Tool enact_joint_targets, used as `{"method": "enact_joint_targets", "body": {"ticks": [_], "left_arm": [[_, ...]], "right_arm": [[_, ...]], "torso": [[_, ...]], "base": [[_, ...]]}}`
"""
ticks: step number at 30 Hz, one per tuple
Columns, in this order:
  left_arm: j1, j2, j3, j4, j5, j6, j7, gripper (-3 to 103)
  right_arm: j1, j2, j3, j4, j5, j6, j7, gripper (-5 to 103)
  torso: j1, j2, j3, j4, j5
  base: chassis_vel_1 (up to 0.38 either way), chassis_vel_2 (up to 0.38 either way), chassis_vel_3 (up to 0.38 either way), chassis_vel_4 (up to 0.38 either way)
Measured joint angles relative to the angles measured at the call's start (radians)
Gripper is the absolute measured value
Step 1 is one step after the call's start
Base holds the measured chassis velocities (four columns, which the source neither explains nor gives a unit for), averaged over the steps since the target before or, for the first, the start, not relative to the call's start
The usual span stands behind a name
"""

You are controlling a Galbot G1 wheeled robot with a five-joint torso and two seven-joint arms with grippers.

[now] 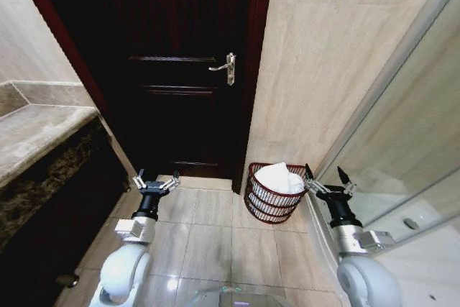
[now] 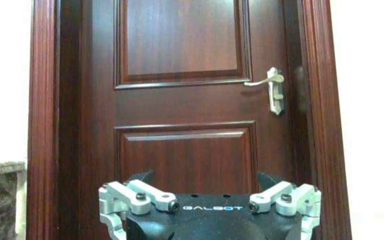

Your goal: Discard the used towel into the hamper.

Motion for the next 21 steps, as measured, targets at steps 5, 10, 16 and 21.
{"method": "enact_joint_targets", "body": {"ticks": [5, 10, 16, 21], "left_arm": [[0.000, -0.001, -0.003, -0.011, 0.000, 0.003, 0.000, 100], [0.003, -0.011, -0.004, -0.019, 0.006, 0.006, 0.000, 100], [0.020, -0.028, -0.004, -0.030, 0.017, 0.000, 0.000, 100], [0.025, -0.030, -0.004, -0.036, 0.018, -0.001, 0.000, 100]], "right_arm": [[0.000, -0.011, 0.002, 0.007, 0.007, -0.004, 0.002, 100], [0.000, -0.019, 0.003, 0.008, 0.012, -0.005, 0.003, 100], [-0.005, -0.022, -0.007, 0.016, 0.012, -0.005, 0.003, 100], [-0.010, -0.022, -0.011, 0.018, 0.012, -0.005, 0.003, 100]], "torso": [[0.006, 0.018, 0.012, 0.0000, 0.0000], [0.015, 0.040, 0.025, 0.0000, 0.0000], [0.028, 0.070, 0.042, 0.0000, 0.0000], [0.034, 0.086, 0.051, 0.0000, 0.0000]], "base": [[0.000, 0.000, 0.000, 0.000], [0.000, 0.000, 0.000, 0.000], [0.000, 0.000, 0.000, 0.000], [0.000, 0.000, 0.000, 0.000]]}}
